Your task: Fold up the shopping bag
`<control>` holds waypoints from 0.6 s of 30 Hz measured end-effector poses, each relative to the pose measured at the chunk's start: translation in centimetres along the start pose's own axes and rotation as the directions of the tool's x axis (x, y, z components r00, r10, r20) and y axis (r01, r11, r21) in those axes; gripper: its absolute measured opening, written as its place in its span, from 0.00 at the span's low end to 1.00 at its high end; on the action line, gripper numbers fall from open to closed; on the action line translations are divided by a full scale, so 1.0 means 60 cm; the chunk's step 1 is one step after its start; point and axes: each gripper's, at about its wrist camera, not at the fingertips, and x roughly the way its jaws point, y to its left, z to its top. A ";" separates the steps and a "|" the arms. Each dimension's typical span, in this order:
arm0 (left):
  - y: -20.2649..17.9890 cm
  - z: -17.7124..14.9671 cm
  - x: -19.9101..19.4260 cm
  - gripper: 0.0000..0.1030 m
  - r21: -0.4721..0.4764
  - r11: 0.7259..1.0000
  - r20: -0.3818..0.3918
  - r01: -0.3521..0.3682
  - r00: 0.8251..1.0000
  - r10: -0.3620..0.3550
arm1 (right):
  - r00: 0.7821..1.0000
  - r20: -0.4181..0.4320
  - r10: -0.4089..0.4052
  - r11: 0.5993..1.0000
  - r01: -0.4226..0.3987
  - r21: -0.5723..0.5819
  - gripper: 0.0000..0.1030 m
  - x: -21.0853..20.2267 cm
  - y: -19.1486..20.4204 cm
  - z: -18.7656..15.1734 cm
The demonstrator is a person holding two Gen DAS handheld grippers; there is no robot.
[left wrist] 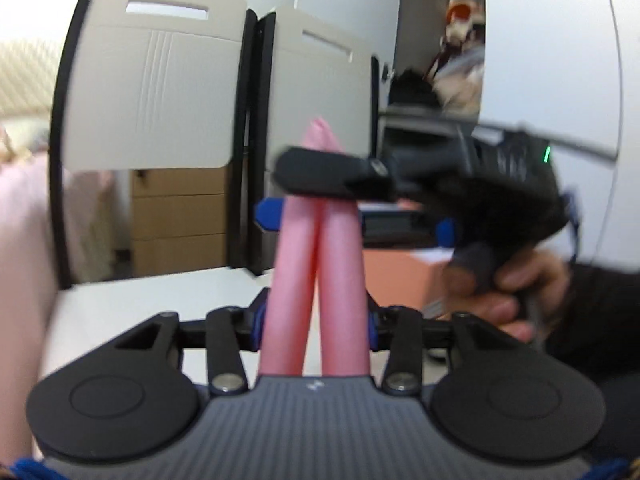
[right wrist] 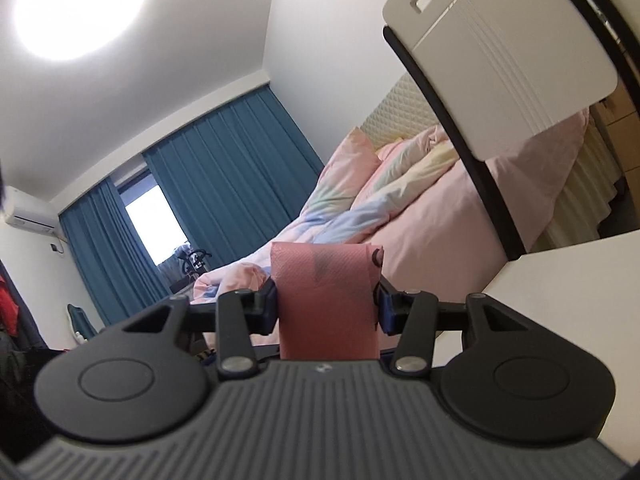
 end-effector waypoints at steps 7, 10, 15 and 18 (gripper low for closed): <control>-0.040 -0.020 0.008 0.34 0.129 0.987 0.014 -0.091 0.996 0.090 | 0.999 0.025 -0.042 0.998 0.041 0.043 0.48 -0.006 0.001 0.000; -0.041 -0.016 0.015 0.19 0.130 0.983 -0.002 -0.131 0.991 0.133 | 0.997 0.021 -0.079 0.996 0.078 0.049 0.52 0.001 -0.007 -0.001; -0.049 -0.020 0.016 0.15 0.191 0.932 0.041 -0.309 0.951 0.307 | 0.989 0.024 -0.148 0.989 0.147 0.030 0.57 0.016 0.002 -0.001; -0.068 -0.027 0.025 0.15 0.304 0.824 0.103 -0.478 0.876 0.470 | 0.974 0.033 -0.223 0.975 0.222 0.031 0.57 0.024 0.022 0.004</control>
